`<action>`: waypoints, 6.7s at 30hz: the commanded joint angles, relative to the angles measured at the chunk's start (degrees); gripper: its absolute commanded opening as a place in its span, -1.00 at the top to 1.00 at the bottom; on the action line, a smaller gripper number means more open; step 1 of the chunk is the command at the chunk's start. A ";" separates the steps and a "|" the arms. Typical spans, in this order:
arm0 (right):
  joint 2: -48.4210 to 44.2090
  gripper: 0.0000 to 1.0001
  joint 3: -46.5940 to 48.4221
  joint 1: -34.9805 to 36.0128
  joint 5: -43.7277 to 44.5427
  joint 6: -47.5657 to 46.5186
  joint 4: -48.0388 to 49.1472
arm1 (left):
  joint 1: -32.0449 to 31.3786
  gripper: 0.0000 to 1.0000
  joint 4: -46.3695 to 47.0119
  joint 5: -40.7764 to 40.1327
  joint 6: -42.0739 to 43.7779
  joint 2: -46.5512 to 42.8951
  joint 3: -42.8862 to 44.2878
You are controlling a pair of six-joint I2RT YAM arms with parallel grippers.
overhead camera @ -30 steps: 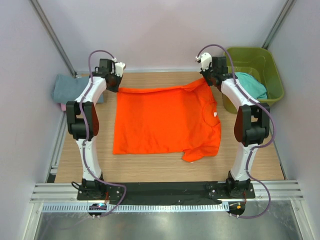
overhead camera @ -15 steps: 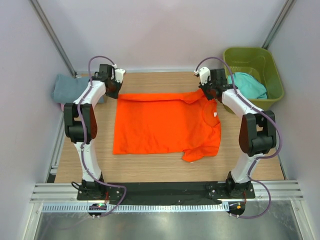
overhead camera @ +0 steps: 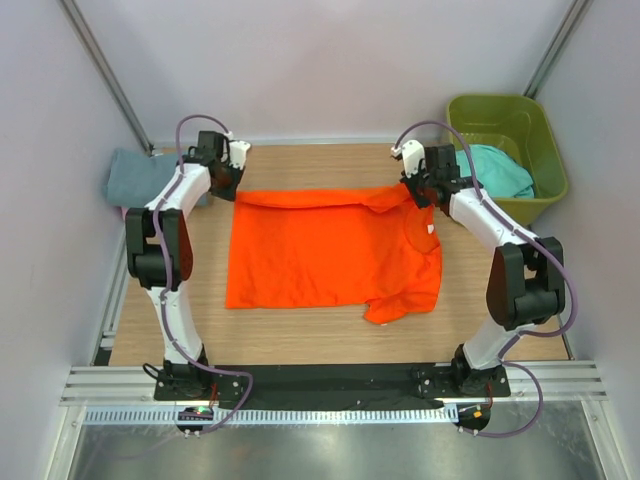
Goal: Fold and stack the t-shirts
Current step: Fold the tshirt
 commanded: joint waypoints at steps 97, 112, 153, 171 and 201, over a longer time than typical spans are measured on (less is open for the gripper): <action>14.60 0.15 4.95 13.05 0.18 -1.62 -1.19 | -12.60 -0.15 -4.59 9.67 -18.45 -12.86 -16.84; 12.76 0.70 3.28 13.67 1.67 -1.89 -1.19 | -13.92 -0.15 -5.82 10.20 -18.54 -11.72 -17.37; 12.22 0.16 9.96 -1.35 -1.41 11.29 -1.02 | -9.01 -0.15 -5.73 5.63 -15.73 0.13 3.53; 22.51 0.17 13.83 -3.65 1.05 10.07 -1.80 | -5.31 -0.18 -10.83 2.12 -13.53 17.80 17.43; 19.81 0.13 27.81 -2.77 8.61 8.40 3.02 | -5.13 -0.24 -12.68 -6.41 -10.90 8.79 33.62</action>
